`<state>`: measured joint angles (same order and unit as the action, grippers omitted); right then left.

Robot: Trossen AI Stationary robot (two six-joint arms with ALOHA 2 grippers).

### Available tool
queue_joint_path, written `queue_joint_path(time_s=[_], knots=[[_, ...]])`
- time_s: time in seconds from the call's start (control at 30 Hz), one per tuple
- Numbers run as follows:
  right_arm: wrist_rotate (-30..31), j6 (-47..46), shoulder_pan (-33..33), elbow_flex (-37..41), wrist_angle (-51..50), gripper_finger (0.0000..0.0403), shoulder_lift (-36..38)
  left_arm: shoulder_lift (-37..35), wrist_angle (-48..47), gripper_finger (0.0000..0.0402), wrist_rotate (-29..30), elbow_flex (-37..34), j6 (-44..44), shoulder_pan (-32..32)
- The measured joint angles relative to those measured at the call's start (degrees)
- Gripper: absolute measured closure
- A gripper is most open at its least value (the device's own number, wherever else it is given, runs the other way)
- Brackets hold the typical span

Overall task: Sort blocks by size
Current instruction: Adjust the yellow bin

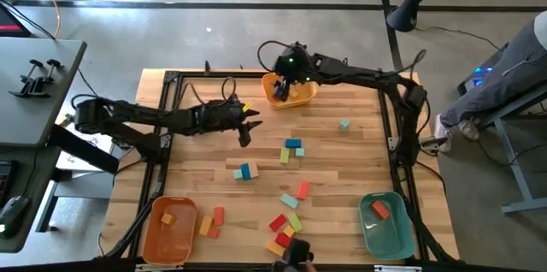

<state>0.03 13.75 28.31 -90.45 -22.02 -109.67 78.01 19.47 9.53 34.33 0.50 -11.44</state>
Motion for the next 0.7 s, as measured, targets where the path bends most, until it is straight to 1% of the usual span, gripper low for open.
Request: queue_joint_path(time_s=[0.07,0.1,0.17,0.27,0.33,0.43,0.47,0.53,0.63,0.7], knots=[[-0.57,4.75,0.28,0.19,-2.82,0.0167,0.96,2.71,1.97,0.0258,-0.04,0.04,2.21,-1.49],[-2.17,6.37,0.45,0.19,-3.57,0.0167,1.15,4.01,2.29,0.0258,-0.44,0.04,3.37,-2.31],[-8.5,7.4,0.86,0.7,-3.63,0.0167,1.32,6.8,4.9,0.0258,-2.14,0.02,5.38,-3.76],[-19.93,10.25,0.51,4.47,-2.57,0.0167,0.98,10.95,9.36,0.0258,-5.13,0.0,7.24,-5.33],[-22.6,10.96,0.22,7.71,-3.0,0.0167,0.66,13.58,12.69,0.0258,-6.37,0.04,8.65,-5.94],[-22.46,9.39,-0.08,11.57,-2.33,0.0167,1.59,17.36,17.83,0.0258,-6.48,0.04,10.93,-6.34],[-21.55,8.38,0.0,12.81,-2.36,0.0167,2.44,18.57,19.56,0.0258,-6.3,0.04,11.45,-6.53],[-17.89,6.44,0.21,15.66,-2.99,0.0167,4.15,21.05,23.25,0.0258,-6.16,0.06,12.7,-6.89],[-10.54,4.9,0.35,21.47,-3.83,0.0167,7.23,24.24,27.09,0.0258,-6.42,0.07,15.63,-7.58],[-7.83,4.18,0.59,25.57,-3.27,0.0167,9.48,25.68,28.43,0.0258,-6.32,0.07,17.22,-8.05]])
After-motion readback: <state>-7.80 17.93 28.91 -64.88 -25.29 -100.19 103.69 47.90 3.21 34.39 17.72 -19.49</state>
